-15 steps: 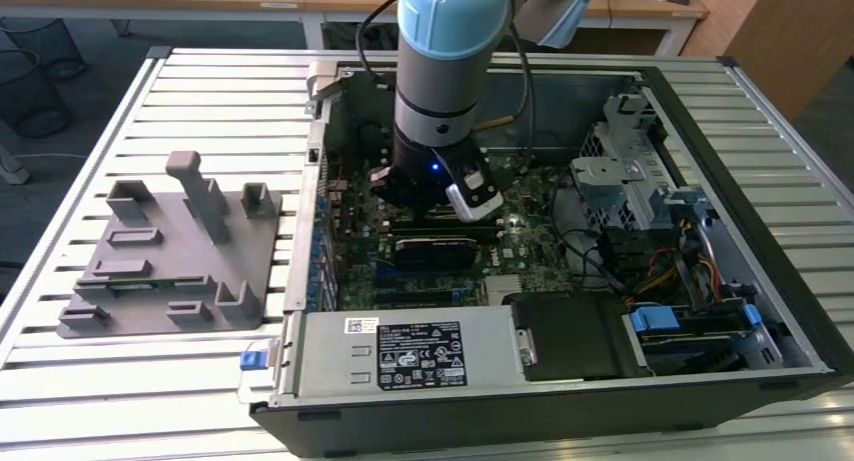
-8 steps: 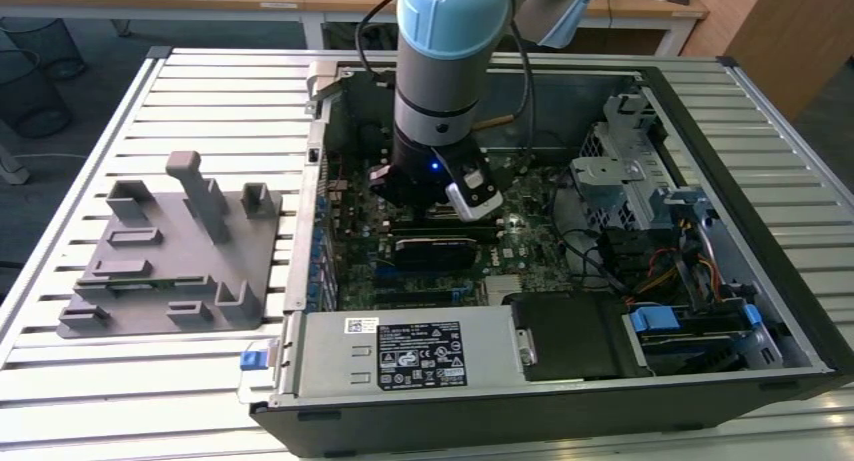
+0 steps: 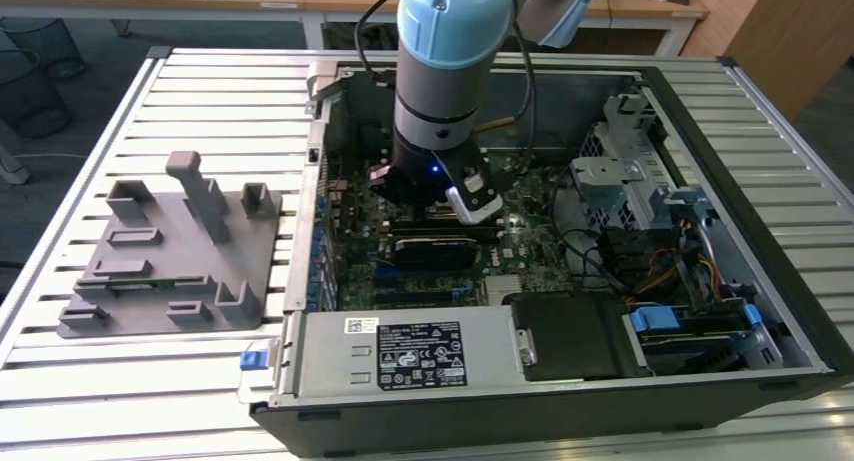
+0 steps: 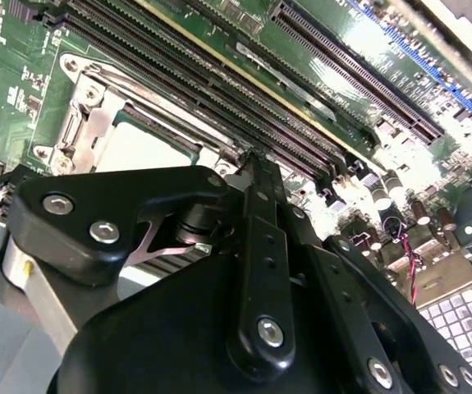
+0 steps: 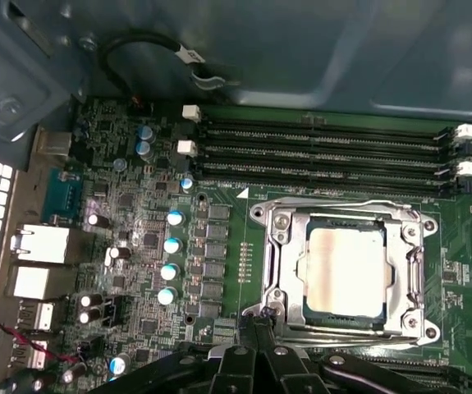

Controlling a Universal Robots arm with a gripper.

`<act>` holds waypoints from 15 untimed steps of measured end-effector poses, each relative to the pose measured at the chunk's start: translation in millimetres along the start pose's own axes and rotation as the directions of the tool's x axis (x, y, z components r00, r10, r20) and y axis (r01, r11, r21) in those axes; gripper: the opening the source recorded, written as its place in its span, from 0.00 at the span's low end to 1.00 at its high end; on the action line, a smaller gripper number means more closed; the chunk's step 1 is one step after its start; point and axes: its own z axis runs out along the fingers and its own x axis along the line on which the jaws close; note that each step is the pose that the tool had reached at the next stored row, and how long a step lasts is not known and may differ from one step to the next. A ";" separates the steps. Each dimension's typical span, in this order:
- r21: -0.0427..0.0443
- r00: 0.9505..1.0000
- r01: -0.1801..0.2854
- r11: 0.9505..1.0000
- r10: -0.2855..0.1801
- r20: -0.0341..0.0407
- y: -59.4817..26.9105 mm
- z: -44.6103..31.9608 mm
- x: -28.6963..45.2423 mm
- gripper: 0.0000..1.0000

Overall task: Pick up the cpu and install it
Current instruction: 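Install the second cpu locking lever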

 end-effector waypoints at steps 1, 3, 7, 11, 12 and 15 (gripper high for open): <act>-0.003 1.000 0.000 1.000 0.000 0.000 -1.3 -0.3 0.1 0.11; -0.007 1.000 0.000 1.000 0.000 0.000 -3.8 -0.8 0.3 0.11; -0.009 1.000 0.000 1.000 0.000 0.000 -8.8 -1.8 0.6 0.11; -0.009 1.000 0.000 1.000 0.000 0.000 -11.6 -2.3 0.9 0.11; -0.009 1.000 0.000 1.000 0.000 0.001 -11.8 -2.2 0.8 0.11; -0.016 1.000 0.001 1.000 -0.001 0.001 -12.2 -1.3 0.8 0.11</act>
